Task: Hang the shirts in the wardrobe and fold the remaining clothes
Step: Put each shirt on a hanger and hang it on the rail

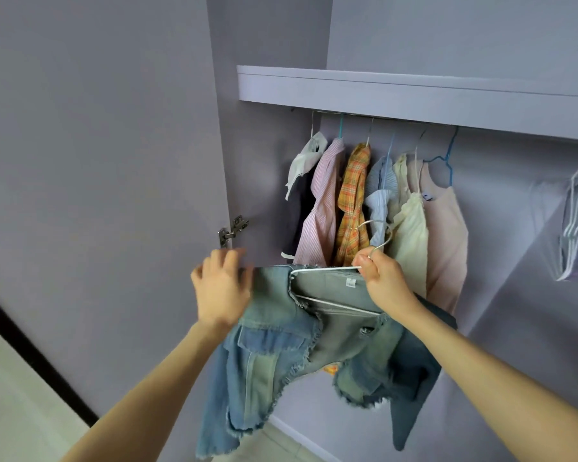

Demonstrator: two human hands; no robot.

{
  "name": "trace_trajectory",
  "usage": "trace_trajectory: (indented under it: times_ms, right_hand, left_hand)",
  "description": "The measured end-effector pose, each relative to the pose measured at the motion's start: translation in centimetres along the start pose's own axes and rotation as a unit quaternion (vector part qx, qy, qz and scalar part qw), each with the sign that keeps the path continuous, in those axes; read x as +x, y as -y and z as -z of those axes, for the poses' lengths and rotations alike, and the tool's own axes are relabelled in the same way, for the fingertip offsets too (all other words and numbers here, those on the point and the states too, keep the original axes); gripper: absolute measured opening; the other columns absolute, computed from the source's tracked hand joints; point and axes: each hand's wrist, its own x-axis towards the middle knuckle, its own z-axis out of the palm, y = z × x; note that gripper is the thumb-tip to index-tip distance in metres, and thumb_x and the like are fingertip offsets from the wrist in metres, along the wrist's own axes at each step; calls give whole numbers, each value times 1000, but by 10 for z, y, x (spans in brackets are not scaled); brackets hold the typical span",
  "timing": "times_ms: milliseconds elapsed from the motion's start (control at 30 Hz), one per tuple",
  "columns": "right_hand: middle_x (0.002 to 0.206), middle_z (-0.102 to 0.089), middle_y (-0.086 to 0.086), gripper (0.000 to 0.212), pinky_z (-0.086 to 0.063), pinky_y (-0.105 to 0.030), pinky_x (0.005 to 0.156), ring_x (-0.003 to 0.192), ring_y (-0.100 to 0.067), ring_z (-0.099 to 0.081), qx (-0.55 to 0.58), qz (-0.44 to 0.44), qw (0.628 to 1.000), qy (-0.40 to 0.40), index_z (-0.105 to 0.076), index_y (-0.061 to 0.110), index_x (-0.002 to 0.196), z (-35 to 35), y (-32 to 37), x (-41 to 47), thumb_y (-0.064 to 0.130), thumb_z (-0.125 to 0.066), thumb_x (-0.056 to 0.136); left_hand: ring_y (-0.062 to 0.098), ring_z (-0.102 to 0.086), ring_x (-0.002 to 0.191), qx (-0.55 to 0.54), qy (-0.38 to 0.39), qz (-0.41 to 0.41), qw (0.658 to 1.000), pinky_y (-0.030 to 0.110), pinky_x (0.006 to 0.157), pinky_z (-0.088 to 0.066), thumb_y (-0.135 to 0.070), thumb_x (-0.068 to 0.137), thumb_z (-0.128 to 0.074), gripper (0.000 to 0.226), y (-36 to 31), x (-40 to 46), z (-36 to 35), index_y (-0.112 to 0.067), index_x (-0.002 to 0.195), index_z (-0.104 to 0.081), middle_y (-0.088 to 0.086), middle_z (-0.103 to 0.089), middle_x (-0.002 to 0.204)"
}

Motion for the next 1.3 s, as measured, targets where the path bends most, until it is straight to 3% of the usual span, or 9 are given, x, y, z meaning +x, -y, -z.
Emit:
trace_trajectory:
  times_ms: [100, 233, 400, 667, 800, 1033, 1133, 1200, 1300]
  right_hand:
    - [74, -51, 15, 22, -35, -4, 66, 69, 1, -49, -6, 11, 1000, 2, -54, 15, 81, -2, 9, -1, 2, -42, 94]
    - [69, -51, 16, 28, -36, -6, 63, 64, 3, -50, 10, -4, 1000, -14, -52, 23, 75, 1, 21, -3, 4, -42, 94]
    - [76, -55, 8, 23, -35, -18, 65, 70, -7, -49, -15, -36, 999, -16, -55, 16, 80, 13, 26, -11, 5, -40, 94]
    - [79, -57, 2, 23, -38, -27, 68, 74, -15, -51, -71, -55, 996, -2, -56, 16, 82, 22, 14, -29, 5, -40, 95]
    - [79, -55, 2, 25, -33, -20, 62, 70, -11, -47, -91, -46, 995, 3, -52, 18, 80, 22, 10, -33, 6, -36, 96]
    - [66, -47, 18, 41, -33, -14, 66, 62, 2, -47, -61, -56, 996, 25, -46, 31, 65, 33, 12, -47, 1, -39, 93]
    - [66, -56, 12, 27, -41, -14, 65, 63, -1, -52, 0, -77, 997, 1, -58, 27, 76, 44, 15, -56, 10, -48, 94]
    - [85, -63, 15, 12, -42, -9, 74, 79, 1, -57, 21, -82, 996, 23, -62, 21, 94, 58, 13, -65, 14, -52, 93]
    - [117, -49, 18, 34, -35, -14, 96, 109, 2, -47, -69, -121, 985, 97, -49, 23, 125, 90, -2, -88, 14, -53, 93]
  left_hand:
    - [28, -55, 73, 54, -48, -145, 987, 38, 71, -34, -46, 78, -56, 34, -32, -16, -9, -13, 84, -60, 5, -57, 82]
    - [27, -53, 64, 97, 44, -73, 992, 37, 58, -39, -47, 54, -83, 52, -59, -23, -16, -9, 75, -54, 6, -53, 72]
    - [34, -54, 75, 63, 64, -40, 995, 40, 70, -33, -9, 74, -66, 15, -61, -8, -28, -4, 83, -55, 14, -57, 80]
    - [30, -60, 62, 7, 44, -24, 999, 30, 81, -24, -41, 76, -41, 36, -59, 3, -15, -18, 73, -68, 9, -66, 60]
    - [17, -58, 79, -3, 89, -84, 992, 32, 79, -26, -55, 77, -35, 43, -67, -5, -11, -28, 70, -69, -5, -68, 71]
    - [18, -47, 119, -40, 198, -295, 934, 35, 96, -26, -32, 92, -53, 41, -61, -16, -33, -23, 133, -50, -7, -55, 128]
    - [30, -62, 96, -144, 252, -284, 914, 36, 86, -43, -19, 95, -51, 25, -73, -15, -37, -9, 116, -62, 7, -68, 107]
    - [35, -64, 80, -177, 238, -288, 911, 37, 76, -45, -10, 92, -56, 16, -80, -15, -39, -3, 103, -66, 11, -70, 95]
    - [34, -64, 73, -193, 240, -311, 899, 30, 69, -39, -4, 89, -59, 11, -89, -22, -46, 0, 96, -66, 12, -69, 86]
